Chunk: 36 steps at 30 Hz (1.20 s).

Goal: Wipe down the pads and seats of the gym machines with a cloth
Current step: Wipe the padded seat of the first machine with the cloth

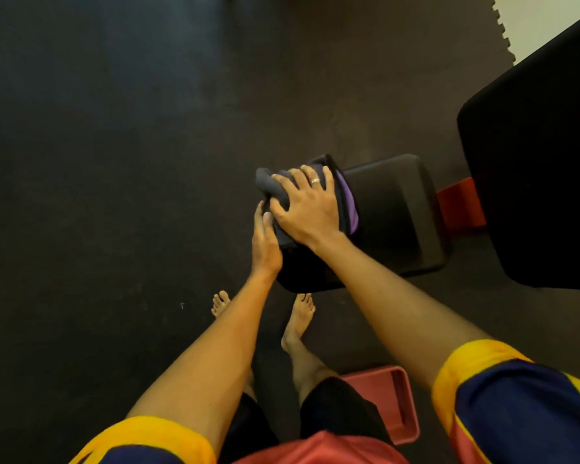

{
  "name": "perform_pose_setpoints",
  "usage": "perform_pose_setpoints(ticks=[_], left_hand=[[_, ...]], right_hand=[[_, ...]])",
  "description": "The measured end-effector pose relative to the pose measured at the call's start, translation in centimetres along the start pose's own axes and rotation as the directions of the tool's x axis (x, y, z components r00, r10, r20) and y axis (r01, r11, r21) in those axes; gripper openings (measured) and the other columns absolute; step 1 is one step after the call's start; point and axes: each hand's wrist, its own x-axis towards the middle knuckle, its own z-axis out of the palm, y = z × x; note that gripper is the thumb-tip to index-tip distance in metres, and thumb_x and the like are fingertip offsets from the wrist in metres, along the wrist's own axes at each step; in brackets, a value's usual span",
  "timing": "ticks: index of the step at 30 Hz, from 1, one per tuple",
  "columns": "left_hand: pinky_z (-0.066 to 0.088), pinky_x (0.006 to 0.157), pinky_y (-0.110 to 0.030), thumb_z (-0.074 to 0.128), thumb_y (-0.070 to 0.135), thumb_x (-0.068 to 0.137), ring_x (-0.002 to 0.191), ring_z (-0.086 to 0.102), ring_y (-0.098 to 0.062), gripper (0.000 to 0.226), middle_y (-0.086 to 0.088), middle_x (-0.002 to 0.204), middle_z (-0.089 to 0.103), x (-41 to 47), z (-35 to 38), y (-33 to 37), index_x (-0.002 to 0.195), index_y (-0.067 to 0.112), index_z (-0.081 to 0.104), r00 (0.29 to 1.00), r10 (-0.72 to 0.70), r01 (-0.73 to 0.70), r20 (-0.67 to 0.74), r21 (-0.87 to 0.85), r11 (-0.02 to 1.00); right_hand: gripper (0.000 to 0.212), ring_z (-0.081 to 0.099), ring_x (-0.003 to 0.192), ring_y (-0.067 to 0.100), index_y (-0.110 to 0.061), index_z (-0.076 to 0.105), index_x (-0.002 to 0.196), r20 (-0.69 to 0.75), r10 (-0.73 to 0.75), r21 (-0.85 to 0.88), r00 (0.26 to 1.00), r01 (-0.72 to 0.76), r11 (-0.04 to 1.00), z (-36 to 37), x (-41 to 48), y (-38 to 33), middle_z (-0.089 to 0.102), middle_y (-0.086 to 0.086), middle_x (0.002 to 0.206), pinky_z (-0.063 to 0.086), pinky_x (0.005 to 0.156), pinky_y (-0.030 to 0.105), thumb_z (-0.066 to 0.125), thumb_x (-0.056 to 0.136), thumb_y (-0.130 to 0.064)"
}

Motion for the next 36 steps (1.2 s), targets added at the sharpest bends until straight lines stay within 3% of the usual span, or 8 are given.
perform_pose_setpoints(ticks=[3, 5, 10, 15, 20, 24, 28, 36], left_hand=[[0.035, 0.116, -0.03, 0.029, 0.03, 0.111, 0.14, 0.043, -0.012, 0.045, -0.003, 0.153, 0.048, -0.8, -1.3, -1.5, 0.153, 0.02, 0.04, 0.999, 0.005, -0.003, -0.042, 0.069, 0.998], [0.033, 0.116, -0.028, 0.028, 0.032, 0.111, 0.142, 0.042, -0.013, 0.047, -0.004, 0.154, 0.047, -1.7, -2.3, -2.4, 0.153, 0.017, 0.041, 0.995, -0.005, 0.013, -0.099, 0.078, 0.997], [0.027, 0.11, -0.019, 0.026, 0.034, 0.111, 0.144, 0.037, -0.012, 0.049, -0.002, 0.157, 0.042, -3.3, -3.8, -2.2, 0.155, 0.014, 0.036, 0.99, 0.012, 0.001, -0.141, 0.088, 0.996], [0.031, 0.108, -0.021, 0.028, 0.032, 0.111, 0.14, 0.043, -0.017, 0.047, -0.006, 0.152, 0.048, -4.2, -5.4, -2.3, 0.151, 0.012, 0.042, 0.975, 0.026, 0.005, -0.221, 0.138, 0.99], [0.032, 0.109, -0.023, 0.027, 0.032, 0.111, 0.138, 0.045, -0.014, 0.046, -0.004, 0.149, 0.05, -5.1, -6.7, -2.5, 0.148, 0.013, 0.046, 0.977, 0.04, 0.004, -0.209, 0.205, 0.979], [0.033, 0.112, -0.027, 0.027, 0.031, 0.111, 0.139, 0.044, -0.016, 0.046, -0.005, 0.15, 0.049, -5.5, -6.8, -2.6, 0.148, 0.013, 0.046, 0.974, 0.047, 0.002, -0.222, 0.218, 0.976], [0.033, 0.109, -0.027, 0.025, 0.036, 0.111, 0.14, 0.042, -0.016, 0.048, -0.004, 0.152, 0.046, -7.0, -6.3, -2.9, 0.15, 0.017, 0.043, 0.979, -0.004, 0.054, -0.206, 0.236, 0.97], [0.034, 0.105, -0.026, 0.028, 0.035, 0.111, 0.138, 0.044, -0.018, 0.046, -0.005, 0.149, 0.048, -10.3, -7.0, -4.0, 0.149, 0.015, 0.045, 0.99, -0.07, 0.098, -0.123, 0.236, 0.967]], right_hand=[[0.065, 0.02, 0.156, 0.028, -0.033, 0.04, 0.156, -0.038, -0.186, 0.016, 0.982, 0.187, 0.982, 0.6, -5.2, 0.9, 0.031, 0.004, 0.166, 0.009, 0.125, 0.057, 0.043, 0.095, -0.055], [0.067, 0.017, 0.157, 0.026, -0.036, 0.036, 0.158, -0.028, -0.254, -0.005, 0.967, 0.254, 0.967, 0.3, -6.4, 2.5, 0.027, 0.003, 0.168, 0.012, 0.124, 0.057, 0.046, 0.095, -0.057], [0.065, 0.021, 0.154, 0.032, -0.035, 0.049, 0.148, 0.138, 0.014, -0.01, 0.99, -0.013, 1.0, -0.3, -0.2, -1.2, 0.038, 0.004, 0.161, 0.003, 0.123, 0.059, 0.038, 0.09, -0.063], [0.053, 0.024, 0.152, 0.04, -0.021, 0.07, 0.124, 0.156, -0.277, -0.091, 0.948, 0.293, 0.952, 0.8, -5.2, -4.5, 0.045, 0.011, 0.157, 0.013, 0.119, 0.069, 0.07, 0.078, -0.049], [0.077, 0.011, 0.156, 0.039, -0.021, 0.061, 0.137, 0.214, -0.394, -0.131, 0.894, 0.426, 0.895, 1.6, -13.1, -2.1, 0.026, 0.011, 0.167, 0.01, 0.12, 0.069, 0.086, 0.067, -0.04], [0.066, 0.007, 0.157, 0.035, -0.019, 0.065, 0.133, 0.271, -0.386, -0.14, 0.882, 0.433, 0.891, 0.5, -8.3, -4.5, 0.03, 0.011, 0.166, 0.006, 0.122, 0.065, 0.078, 0.075, -0.047], [0.061, 0.012, 0.156, 0.031, -0.018, 0.063, 0.135, 0.351, -0.252, -0.257, 0.902, 0.351, 0.9, -0.4, -2.0, -6.7, 0.039, 0.008, 0.16, 0.001, 0.124, 0.061, 0.063, 0.087, -0.055], [0.049, 0.023, 0.154, 0.032, -0.021, 0.066, 0.125, 0.027, -0.394, -0.004, 0.919, 0.394, 0.919, 2.2, -11.2, -2.5, 0.046, 0.004, 0.156, 0.013, 0.123, 0.061, 0.072, 0.081, -0.039]])
